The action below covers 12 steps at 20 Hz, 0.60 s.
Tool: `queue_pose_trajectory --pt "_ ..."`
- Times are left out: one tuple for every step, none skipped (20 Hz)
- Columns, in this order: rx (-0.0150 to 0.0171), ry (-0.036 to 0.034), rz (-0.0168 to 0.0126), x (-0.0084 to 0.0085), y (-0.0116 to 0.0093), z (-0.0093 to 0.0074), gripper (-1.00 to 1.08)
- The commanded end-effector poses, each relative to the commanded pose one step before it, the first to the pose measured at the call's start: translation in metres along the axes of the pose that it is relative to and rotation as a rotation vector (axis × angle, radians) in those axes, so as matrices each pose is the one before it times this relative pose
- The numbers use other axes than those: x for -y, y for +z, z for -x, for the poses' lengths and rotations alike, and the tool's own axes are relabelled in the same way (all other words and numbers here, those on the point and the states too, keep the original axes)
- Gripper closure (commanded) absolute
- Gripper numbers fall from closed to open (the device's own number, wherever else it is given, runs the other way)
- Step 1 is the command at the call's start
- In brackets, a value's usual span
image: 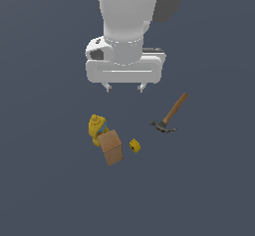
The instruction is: Pick up a designated object from a clutter of objects.
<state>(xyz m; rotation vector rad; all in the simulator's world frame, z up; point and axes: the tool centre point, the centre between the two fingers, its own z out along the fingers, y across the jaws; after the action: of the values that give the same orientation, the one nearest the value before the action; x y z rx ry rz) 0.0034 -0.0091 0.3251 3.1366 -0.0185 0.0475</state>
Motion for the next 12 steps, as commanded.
queue_pose_trajectory --pt "0.0 0.0 0.0 -0.00001 0.0 0.0 -0.92" --pt "0.0 0.0 0.0 -0.00016 -0.00001 0.00007 -0.92" --pt "0.00057 -0.00003 -0.00105 -0.00078 0.0003 0.00003 -0.92" --pt "0.00056 0.00005 -0.00105 -0.00112 0.00027 0.00018 -0.92" --pt "0.0009 0.00018 -0.00173 -0.00166 0.00041 0.00025 -0.92" --pt "0.00113 0.00047 -0.00227 -0.00219 0.00046 0.00038 -0.92" --pt "0.00128 0.00099 -0.00272 -0.0026 0.00039 0.00054 -0.92" --pt "0.00113 0.00146 -0.00257 -0.00239 0.00018 0.00057 -0.92" --pt "0.00089 0.00183 -0.00222 -0.00202 -0.00005 0.00059 -0.92" --pt "0.00069 0.00221 -0.00192 -0.0017 -0.00025 0.00059 -0.92" --pt "0.00046 0.00239 -0.00148 -0.00126 -0.00046 0.00058 -0.92" --pt "0.00026 0.00261 -0.00111 -0.00091 -0.0006 0.00053 -0.92"
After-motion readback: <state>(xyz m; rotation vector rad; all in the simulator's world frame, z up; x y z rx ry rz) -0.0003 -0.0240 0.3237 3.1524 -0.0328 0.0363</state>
